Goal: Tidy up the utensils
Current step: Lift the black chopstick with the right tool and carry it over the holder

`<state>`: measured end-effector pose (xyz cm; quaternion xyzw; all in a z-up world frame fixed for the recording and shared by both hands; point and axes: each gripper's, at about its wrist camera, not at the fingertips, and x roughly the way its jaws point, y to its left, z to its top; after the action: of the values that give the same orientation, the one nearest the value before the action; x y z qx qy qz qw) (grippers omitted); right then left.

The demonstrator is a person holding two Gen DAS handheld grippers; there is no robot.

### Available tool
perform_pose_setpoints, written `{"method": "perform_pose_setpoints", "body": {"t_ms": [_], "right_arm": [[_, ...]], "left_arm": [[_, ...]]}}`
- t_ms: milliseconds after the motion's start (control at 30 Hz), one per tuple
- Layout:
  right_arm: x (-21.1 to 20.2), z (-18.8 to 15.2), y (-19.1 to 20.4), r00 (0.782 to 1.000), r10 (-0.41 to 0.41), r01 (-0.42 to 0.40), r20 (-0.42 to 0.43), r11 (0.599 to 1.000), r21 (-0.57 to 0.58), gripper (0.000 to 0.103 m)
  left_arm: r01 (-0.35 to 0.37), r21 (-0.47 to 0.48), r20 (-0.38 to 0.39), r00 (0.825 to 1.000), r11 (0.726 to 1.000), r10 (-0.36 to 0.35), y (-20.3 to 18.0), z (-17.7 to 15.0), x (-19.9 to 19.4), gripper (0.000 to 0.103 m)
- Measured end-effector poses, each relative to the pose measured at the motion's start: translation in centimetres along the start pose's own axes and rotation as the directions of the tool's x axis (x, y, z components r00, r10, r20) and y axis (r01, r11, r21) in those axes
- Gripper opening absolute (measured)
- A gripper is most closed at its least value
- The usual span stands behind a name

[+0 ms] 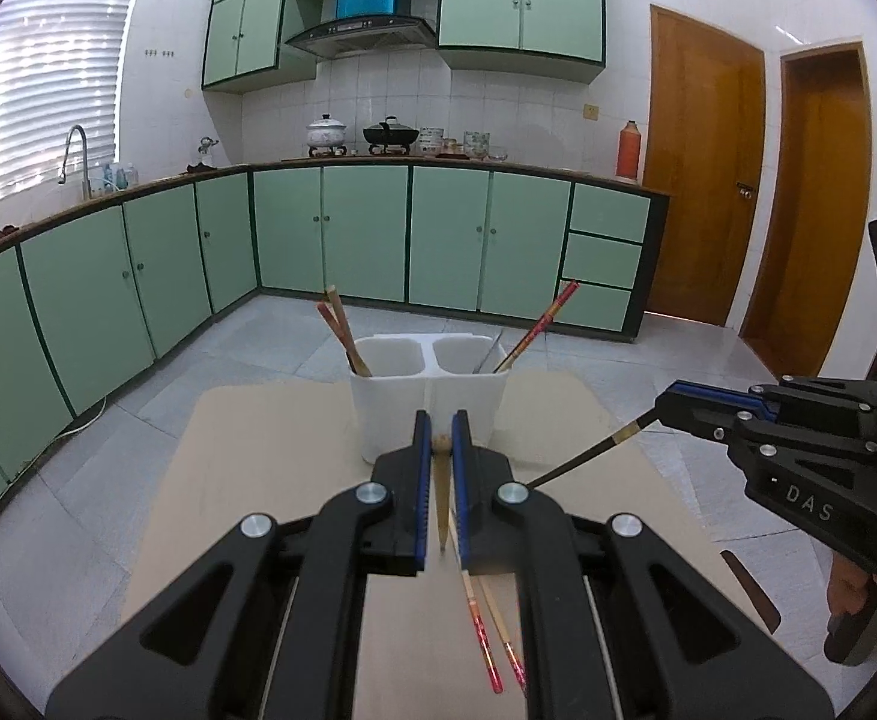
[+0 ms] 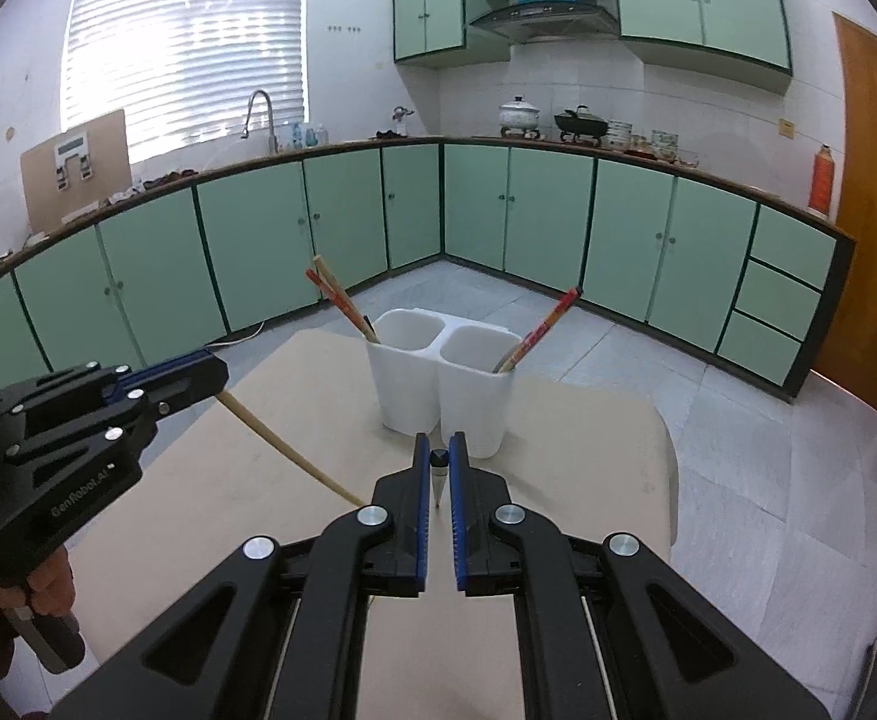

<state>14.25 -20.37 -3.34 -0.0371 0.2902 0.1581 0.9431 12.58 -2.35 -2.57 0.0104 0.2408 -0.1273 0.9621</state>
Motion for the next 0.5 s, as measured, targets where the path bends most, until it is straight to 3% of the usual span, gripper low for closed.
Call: {"method": "perform_pose_setpoints", "body": {"t_ms": [500], "right_arm": [[0.2, 3.7, -0.7, 0.998, 0.052, -0.053, -0.022, 0.997, -0.061, 0.006]], "left_arm": [[0.014, -0.021, 0.033, 0.999, 1.0, -0.013, 1.5, 3.7, 0.2, 0.006]]}}
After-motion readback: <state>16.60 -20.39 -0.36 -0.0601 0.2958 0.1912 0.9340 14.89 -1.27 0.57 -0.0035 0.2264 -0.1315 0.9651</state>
